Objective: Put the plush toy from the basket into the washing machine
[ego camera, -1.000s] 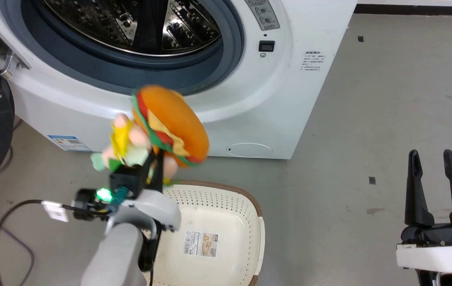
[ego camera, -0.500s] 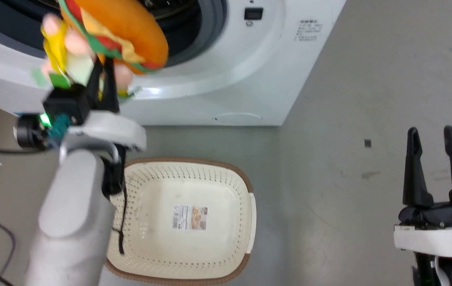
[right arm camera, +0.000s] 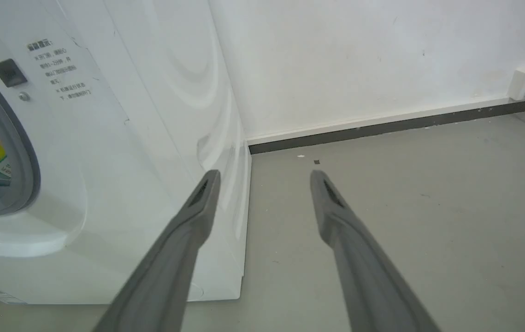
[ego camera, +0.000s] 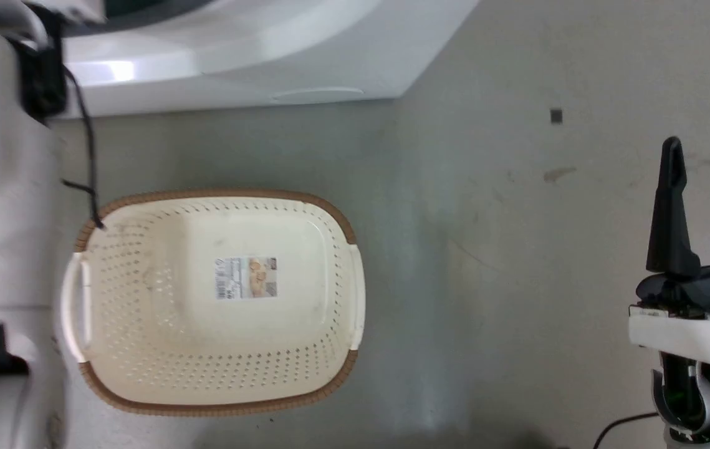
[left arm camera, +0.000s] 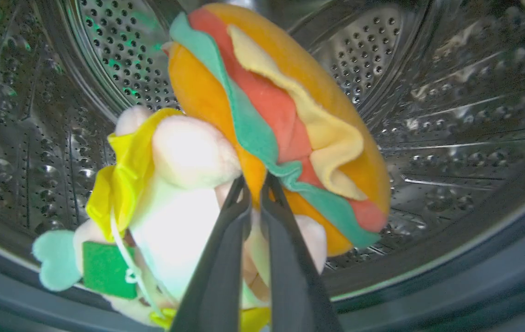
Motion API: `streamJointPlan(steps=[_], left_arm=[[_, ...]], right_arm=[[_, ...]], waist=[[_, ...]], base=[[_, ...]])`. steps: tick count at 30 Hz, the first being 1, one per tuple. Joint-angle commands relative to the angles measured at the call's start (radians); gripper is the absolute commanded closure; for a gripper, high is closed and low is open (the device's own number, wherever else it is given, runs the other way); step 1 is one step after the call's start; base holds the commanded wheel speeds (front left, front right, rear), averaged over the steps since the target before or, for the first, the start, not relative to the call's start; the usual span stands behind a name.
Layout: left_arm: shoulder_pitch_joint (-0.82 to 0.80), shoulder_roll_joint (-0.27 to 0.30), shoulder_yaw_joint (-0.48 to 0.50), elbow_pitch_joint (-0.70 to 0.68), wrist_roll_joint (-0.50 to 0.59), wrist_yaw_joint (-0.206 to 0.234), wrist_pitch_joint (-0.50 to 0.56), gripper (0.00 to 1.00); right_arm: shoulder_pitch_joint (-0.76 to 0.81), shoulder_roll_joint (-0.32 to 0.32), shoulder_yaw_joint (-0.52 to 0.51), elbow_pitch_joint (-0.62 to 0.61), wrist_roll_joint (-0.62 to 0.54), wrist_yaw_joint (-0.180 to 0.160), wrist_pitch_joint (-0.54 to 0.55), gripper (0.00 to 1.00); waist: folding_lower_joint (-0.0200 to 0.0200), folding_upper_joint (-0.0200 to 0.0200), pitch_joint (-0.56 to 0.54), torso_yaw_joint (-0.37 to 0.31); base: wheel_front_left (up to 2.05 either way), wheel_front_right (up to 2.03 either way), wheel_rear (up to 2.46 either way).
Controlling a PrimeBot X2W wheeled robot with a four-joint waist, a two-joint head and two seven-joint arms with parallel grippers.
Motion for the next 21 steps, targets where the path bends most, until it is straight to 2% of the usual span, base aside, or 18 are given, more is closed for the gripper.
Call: streamJointPlan(steps=[1,8,16,17,18,21], left_arm=[[-0.059,0.026,0.008,0.031,0.002,-0.002,0.001,1.00],[-0.247,0.078,0.023,0.176,0.000,0.003,0.014,1.00],[-0.394,0.094,0.021,0.307,-0.003,0.014,0.007,1.00],[-0.400,0.092,0.028,0.325,-0.014,0.011,0.006,0.71],[-0.406,0.095,0.029,0.337,-0.015,0.012,0.005,0.00],[-0.403,0.095,0.014,0.370,-0.009,-0.003,0.001,0.00]], right_arm=[[-0.024,0.000,0.001,-0.008,0.014,-0.001,-0.004,0.00],[-0.049,0.000,-0.002,-0.020,0.029,-0.001,-0.004,0.00],[-0.062,0.000,-0.014,-0.025,0.035,-0.001,-0.004,0.00],[-0.062,0.000,-0.015,-0.023,0.036,-0.001,-0.004,0.00],[-0.062,0.000,-0.015,-0.021,0.035,-0.001,-0.004,0.00],[-0.062,0.000,-0.020,-0.017,0.036,-0.001,-0.004,0.00]], waist=[[-0.0001,0.0000,0.073,-0.052],[-0.0001,0.0000,0.142,-0.077],[-0.0001,0.0000,0.177,-0.083],[-0.0001,0.0000,0.176,-0.084],[-0.0001,0.0000,0.175,-0.084],[-0.0001,0.0000,0.163,-0.078]], base=[[0.00,0.00,0.00],[0.00,0.00,0.00],[0.00,0.00,0.00],[0.00,0.00,0.00],[0.00,0.00,0.00],[0.00,0.00,0.00]])
